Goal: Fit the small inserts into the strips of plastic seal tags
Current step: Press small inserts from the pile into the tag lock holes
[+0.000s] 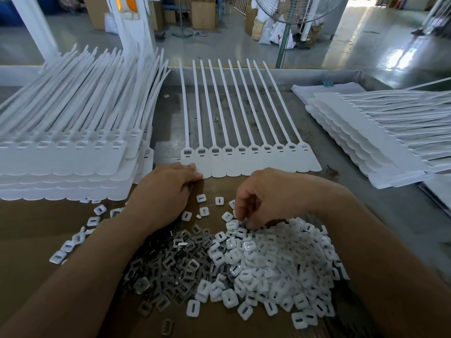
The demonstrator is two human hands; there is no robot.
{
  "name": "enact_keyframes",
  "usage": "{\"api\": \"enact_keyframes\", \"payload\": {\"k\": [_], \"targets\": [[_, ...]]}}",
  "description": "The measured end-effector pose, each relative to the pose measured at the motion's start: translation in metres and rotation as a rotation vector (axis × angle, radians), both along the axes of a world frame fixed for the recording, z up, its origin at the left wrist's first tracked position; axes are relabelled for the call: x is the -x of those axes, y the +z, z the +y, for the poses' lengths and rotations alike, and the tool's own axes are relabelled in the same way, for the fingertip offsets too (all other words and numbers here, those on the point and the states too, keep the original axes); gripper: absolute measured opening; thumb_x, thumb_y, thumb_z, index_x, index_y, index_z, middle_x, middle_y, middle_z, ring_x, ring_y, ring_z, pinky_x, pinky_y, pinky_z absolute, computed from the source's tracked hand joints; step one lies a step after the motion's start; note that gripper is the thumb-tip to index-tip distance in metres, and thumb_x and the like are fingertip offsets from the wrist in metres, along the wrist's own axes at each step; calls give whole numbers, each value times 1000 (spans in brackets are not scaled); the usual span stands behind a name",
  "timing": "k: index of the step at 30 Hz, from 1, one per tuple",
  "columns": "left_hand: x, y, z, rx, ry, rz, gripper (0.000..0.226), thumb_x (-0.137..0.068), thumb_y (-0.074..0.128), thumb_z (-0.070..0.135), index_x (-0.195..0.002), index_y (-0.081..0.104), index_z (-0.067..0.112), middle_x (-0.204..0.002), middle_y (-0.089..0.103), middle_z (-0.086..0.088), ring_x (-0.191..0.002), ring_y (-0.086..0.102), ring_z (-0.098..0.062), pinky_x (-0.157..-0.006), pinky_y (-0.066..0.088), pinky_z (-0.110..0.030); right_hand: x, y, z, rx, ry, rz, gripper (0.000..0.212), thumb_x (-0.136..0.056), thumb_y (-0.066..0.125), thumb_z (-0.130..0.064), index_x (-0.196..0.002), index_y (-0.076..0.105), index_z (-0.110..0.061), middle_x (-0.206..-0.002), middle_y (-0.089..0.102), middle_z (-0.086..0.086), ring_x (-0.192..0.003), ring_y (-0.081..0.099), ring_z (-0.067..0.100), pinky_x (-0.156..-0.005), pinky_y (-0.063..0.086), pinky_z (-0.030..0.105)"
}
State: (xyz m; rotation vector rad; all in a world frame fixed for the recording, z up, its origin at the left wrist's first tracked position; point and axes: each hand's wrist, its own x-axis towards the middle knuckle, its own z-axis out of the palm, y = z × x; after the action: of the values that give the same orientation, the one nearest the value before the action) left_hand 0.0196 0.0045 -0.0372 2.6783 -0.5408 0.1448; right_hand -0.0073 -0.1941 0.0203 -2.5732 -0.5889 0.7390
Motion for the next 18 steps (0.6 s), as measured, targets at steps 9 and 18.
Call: {"api": "enact_keyframes", "payload": {"k": [9,18], "targets": [[-2,-2,0,-8,2,-17,42,-88,43,8,-121,57,29,-136,46,10,-127,37,-10,-102,26,-26,-1,-4,1,39,32,-4,22,-79,70,-16,-70,59,-32,-75,59,-15,-69,57,0,-66,51,21],[-2,0,-1,-16,-4,-5,42,-89,43,9,-123,56,29,-137,45,10,-128,36,-10,-104,25,-27,-1,-5,-3,69,97,25,22,-85,62,-14,-75,54,-32,-94,62,-11,-89,59,11,-82,52,34]]}}
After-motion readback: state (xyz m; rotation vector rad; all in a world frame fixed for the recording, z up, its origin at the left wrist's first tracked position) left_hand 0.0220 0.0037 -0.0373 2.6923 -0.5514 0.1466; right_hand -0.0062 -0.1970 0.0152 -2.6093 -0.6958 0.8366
